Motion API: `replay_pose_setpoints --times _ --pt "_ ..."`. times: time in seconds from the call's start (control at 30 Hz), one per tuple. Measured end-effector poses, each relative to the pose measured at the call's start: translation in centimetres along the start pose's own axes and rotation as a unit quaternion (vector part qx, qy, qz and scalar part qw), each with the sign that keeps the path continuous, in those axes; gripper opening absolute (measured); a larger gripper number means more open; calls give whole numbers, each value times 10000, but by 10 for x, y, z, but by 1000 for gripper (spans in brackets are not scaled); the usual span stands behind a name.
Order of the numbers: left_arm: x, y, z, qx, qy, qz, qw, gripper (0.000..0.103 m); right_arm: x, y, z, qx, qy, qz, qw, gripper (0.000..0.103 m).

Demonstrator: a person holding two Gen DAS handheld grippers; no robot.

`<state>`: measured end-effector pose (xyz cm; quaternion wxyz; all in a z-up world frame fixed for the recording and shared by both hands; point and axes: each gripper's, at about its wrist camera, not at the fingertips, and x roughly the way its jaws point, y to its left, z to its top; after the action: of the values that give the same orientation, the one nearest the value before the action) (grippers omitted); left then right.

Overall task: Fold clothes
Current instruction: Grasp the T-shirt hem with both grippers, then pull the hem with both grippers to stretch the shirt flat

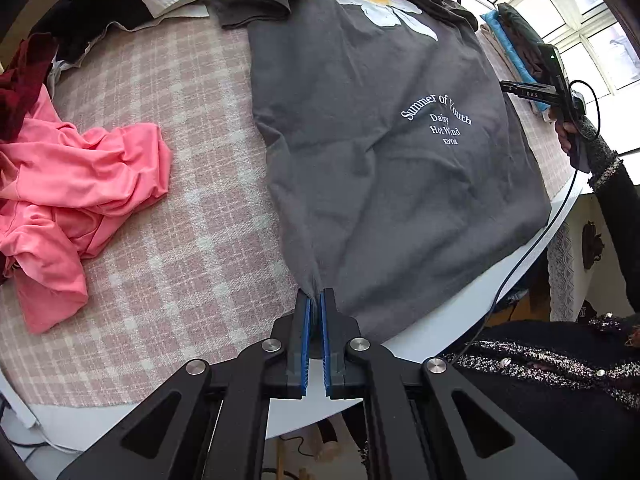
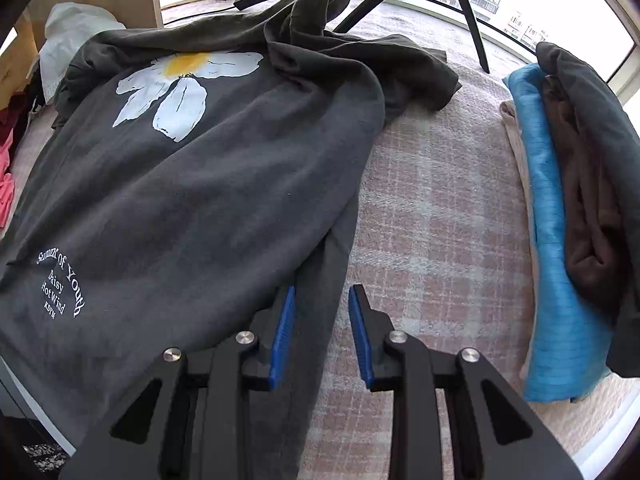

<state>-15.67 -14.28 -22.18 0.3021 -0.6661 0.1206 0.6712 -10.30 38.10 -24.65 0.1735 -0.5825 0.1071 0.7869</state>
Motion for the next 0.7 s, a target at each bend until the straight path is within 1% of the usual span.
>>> replay_pose_setpoints --times 0.03,0.07,0.1,0.13,0.17,0.2,0.23,0.3,0.33,0.4,0.43,0.47,0.5,0.53,0.57,0.6,0.63,0.67,0.7 --pt "1 1 0 -57 15 -5 10000 4 4 0 3 -5 41 114 9999 27" --pt "2 2 0 -114 31 -10 9999 4 7 0 5 11 76 211 9997 16" --pt "3 3 0 -145 55 -3 9999 4 6 -1 6 30 44 196 9998 6" --pt "5 3 -1 -172 80 8 9998 4 0 -6 6 129 1 329 9994 3" --pt "6 3 -1 -182 92 4 9998 4 -7 -11 6 239 -55 458 9986 3" --pt "7 2 -2 -191 104 -1 9998 4 -20 -24 4 458 -208 569 9971 3" --pt "8 1 -2 -199 114 -35 9997 4 -31 -43 -1 844 -348 685 9935 3" --pt "10 -2 -2 -168 139 -89 9997 4 -35 -75 -17 1565 -314 626 9852 2" --pt "11 -2 -1 -164 159 -57 9997 4 -37 -89 -25 1869 -282 569 9803 2" --pt "14 -3 1 -158 200 14 9997 4 -31 -86 -26 1629 -15 61 9866 2" --pt "15 -2 3 -192 214 6 9996 4 -31 -85 -26 1595 -6 50 9872 2" --pt "15 -2 4 -211 216 2 9995 4 -36 -85 -27 1617 -109 150 9867 3" --pt "15 -2 5 -205 211 4 9996 4 -43 -84 -28 1636 -219 285 9859 3" --pt "14 -3 5 -198 206 6 9996 4 -49 -80 -29 1573 -236 427 9863 7" --pt "13 -5 5 -170 195 -7 9997 4 -55 -75 -32 1505 -245 560 9867 20" --pt "12 -7 5 -142 183 -22 9997 4 -58 -69 -38 1395 -186 618 9881 28" --pt "11 -7 5 -110 178 -18 9998 4 -61 -63 -45 1284 -126 674 9894 39" --pt "11 -7 5 -89 181 -28 9998 4 -64 -56 -56 1178 -61 724 9904 41" --pt "10 -7 6 -68 183 -39 9998 4 -67 -49 -70 1140 25 819 9901 41"
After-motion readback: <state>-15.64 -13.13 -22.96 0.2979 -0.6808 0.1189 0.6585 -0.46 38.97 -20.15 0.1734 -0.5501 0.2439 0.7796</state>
